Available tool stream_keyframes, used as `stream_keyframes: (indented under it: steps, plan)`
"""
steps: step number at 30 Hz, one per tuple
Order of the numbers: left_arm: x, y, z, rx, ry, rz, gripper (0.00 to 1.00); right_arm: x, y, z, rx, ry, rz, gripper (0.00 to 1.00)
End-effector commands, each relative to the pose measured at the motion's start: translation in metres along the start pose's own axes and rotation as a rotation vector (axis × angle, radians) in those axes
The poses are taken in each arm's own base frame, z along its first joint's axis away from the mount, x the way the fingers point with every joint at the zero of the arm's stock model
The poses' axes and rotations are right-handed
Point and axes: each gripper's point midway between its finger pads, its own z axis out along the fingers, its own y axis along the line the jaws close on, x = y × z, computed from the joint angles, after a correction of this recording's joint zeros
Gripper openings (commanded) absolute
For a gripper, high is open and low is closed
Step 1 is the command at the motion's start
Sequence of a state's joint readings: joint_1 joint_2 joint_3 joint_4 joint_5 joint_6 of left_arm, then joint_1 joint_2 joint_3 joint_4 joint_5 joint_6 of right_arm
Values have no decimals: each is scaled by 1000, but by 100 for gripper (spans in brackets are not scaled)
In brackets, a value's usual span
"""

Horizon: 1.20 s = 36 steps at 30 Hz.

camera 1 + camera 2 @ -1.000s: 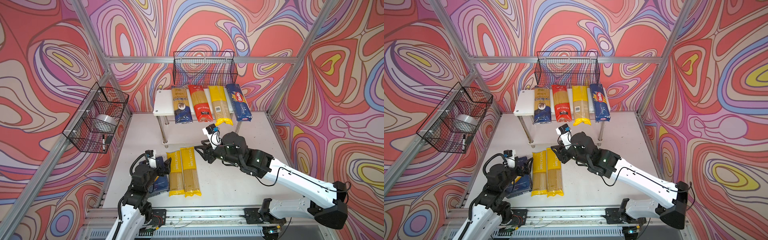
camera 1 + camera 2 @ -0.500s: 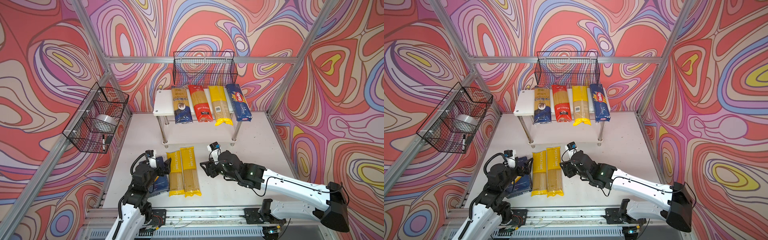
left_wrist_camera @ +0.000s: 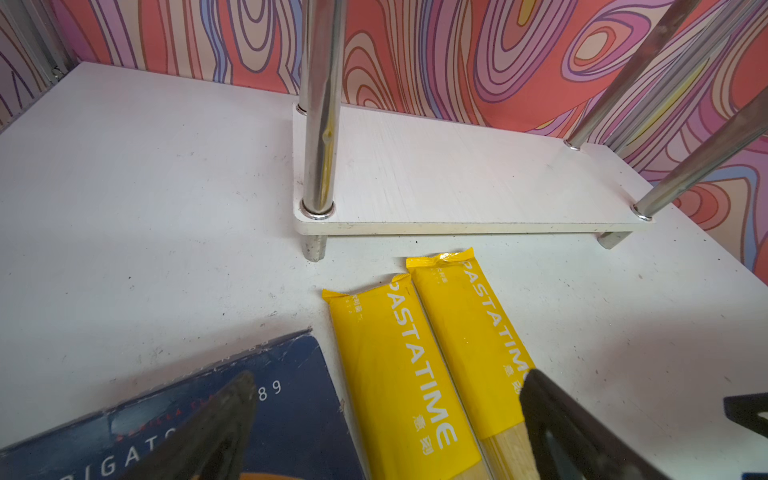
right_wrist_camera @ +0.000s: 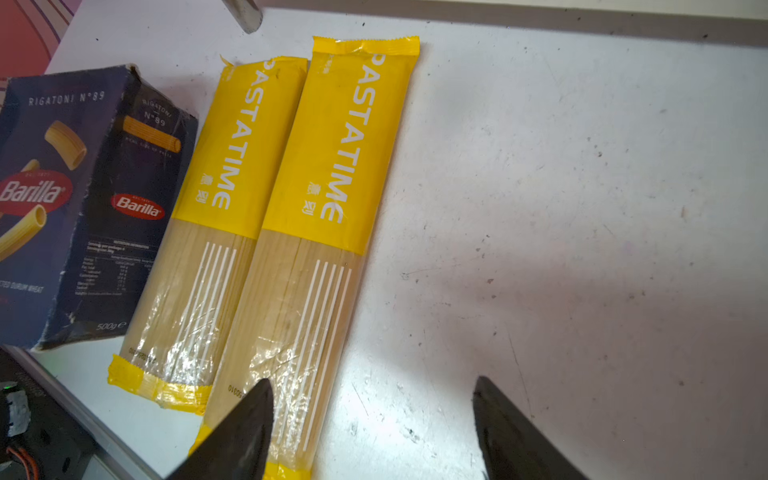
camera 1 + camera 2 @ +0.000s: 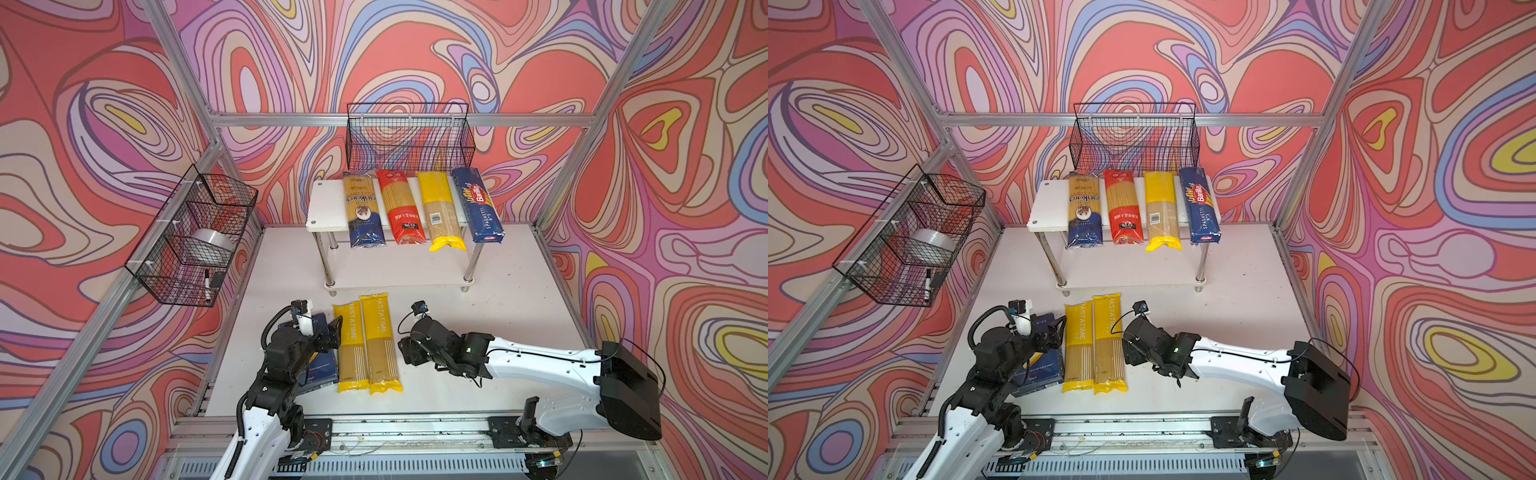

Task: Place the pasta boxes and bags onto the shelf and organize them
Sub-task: 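Move the open right gripper over the yellow PASTATIME bag farther from the box, then lower the right gripper around the PASTATIME bag's clear end and close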

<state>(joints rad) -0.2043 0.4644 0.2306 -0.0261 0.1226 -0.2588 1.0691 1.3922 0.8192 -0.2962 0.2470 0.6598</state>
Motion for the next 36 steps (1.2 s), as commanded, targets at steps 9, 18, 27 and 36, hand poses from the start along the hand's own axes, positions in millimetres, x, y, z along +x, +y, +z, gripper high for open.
stream_keyframes:
  steps: [9, 18, 27, 36]
  plan:
    - [-9, -3, -1, 6, -18, -1, 100, -5, 17, 20, -37, -18, 65, 81]
    - [-9, -2, -1, 3, -19, -1, 100, -6, 26, 35, -43, -3, 68, 84]
    - [-9, -2, -2, 2, -24, -2, 100, 0, 27, 52, -4, 50, 53, 87]
    - [-10, -2, -2, 2, -27, -2, 100, 15, 40, 73, 14, 129, 39, 90]
